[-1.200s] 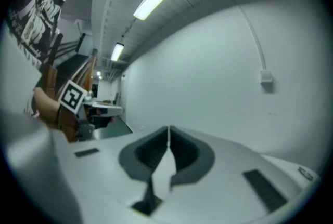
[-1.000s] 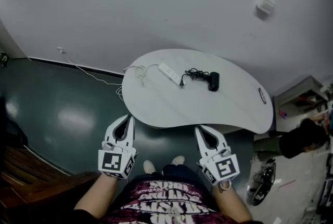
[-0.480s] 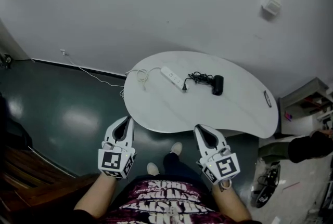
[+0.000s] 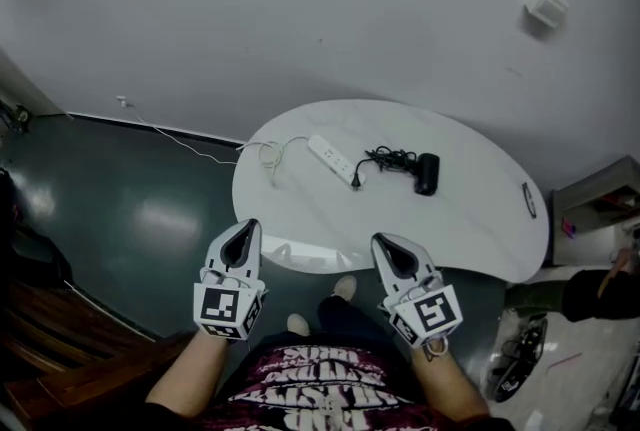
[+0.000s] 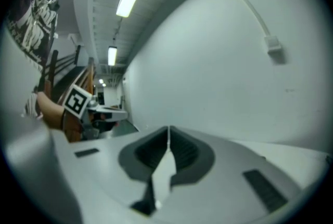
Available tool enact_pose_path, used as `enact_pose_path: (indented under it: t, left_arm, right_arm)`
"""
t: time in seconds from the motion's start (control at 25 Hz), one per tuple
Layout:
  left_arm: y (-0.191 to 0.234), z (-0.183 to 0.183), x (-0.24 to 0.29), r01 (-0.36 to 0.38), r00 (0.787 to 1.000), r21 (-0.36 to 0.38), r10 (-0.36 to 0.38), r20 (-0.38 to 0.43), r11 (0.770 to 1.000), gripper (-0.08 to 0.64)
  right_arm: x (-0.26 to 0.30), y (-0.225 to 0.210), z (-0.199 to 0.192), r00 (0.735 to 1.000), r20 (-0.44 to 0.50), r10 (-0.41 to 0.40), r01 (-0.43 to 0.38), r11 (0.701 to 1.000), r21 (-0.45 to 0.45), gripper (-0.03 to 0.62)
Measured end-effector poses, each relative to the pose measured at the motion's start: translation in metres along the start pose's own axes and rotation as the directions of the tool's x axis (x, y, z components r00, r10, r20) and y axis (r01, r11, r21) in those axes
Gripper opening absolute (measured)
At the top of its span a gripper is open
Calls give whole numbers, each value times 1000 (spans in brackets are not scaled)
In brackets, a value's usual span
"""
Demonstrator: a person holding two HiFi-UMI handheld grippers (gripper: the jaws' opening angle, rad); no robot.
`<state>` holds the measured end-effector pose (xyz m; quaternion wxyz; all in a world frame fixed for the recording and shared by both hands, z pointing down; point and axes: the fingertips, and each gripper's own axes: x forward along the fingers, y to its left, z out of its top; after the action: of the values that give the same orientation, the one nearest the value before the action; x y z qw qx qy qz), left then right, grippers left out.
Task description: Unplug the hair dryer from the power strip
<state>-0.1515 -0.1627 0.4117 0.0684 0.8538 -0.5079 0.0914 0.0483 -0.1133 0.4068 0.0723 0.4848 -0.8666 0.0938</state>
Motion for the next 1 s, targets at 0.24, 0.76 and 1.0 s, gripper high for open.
enact_pose_path:
  t: [0.24, 0.76, 1.0]
  left_arm:
    - [-1, 21, 39, -42, 999, 3, 42, 9, 999, 23]
    - [17, 35, 83, -138, 990, 11, 138, 5, 990, 23]
    - [42, 26, 101, -89, 996, 35, 89, -13, 995, 23]
  right_arm:
    - [24, -51, 13, 999, 17, 35, -35, 999, 12, 35]
    - [78, -95, 9, 992, -20, 128, -127, 991, 45, 35]
    - [109, -98, 0, 996, -59, 73, -69, 995, 69, 35]
